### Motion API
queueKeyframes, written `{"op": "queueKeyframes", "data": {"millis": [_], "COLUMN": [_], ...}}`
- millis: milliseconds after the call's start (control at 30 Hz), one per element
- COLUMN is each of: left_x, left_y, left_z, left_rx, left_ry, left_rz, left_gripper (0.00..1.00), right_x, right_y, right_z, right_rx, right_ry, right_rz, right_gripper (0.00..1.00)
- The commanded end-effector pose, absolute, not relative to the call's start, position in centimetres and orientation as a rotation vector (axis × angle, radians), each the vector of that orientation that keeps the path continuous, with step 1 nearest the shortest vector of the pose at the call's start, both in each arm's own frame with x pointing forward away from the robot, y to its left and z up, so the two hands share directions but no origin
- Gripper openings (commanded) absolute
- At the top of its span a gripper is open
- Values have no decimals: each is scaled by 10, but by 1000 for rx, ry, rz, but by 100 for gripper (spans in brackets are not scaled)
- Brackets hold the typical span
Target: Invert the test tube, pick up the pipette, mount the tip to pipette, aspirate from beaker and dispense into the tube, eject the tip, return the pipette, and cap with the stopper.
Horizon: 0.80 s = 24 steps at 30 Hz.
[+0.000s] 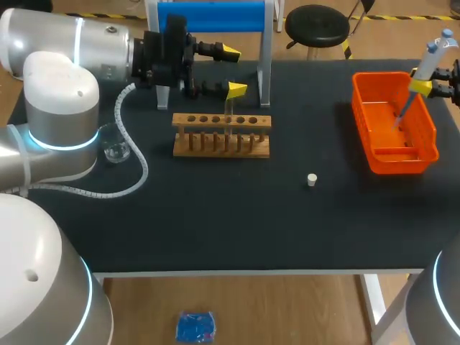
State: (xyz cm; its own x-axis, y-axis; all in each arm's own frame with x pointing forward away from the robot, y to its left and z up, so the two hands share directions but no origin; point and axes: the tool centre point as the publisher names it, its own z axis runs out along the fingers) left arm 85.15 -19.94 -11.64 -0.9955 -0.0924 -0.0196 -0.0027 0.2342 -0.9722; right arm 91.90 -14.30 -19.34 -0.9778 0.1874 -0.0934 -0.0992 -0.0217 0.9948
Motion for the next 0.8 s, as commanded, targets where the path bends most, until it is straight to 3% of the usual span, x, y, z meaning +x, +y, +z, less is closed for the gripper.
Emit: {"op": "queueKeyframes", "data": {"millis": [33, 433, 800], "left_x": [852, 852, 882], "left_y": [-198, -198, -312], "left_z": [-116, -116, -80], "left_rx": [-90, -90, -152], "left_ry": [2411, 2411, 2441], "left_rz": [-1900, -1900, -1818], "left_gripper": [100, 100, 100], "right_x": [920, 920, 920], "right_y": [-144, -144, -144], "right_z": [-193, -193, -193], "right_rx": [90, 90, 90], "right_ry": [2046, 2046, 2046], "right_rz": [2112, 2112, 2112], "right_gripper": [0, 0, 0]}}
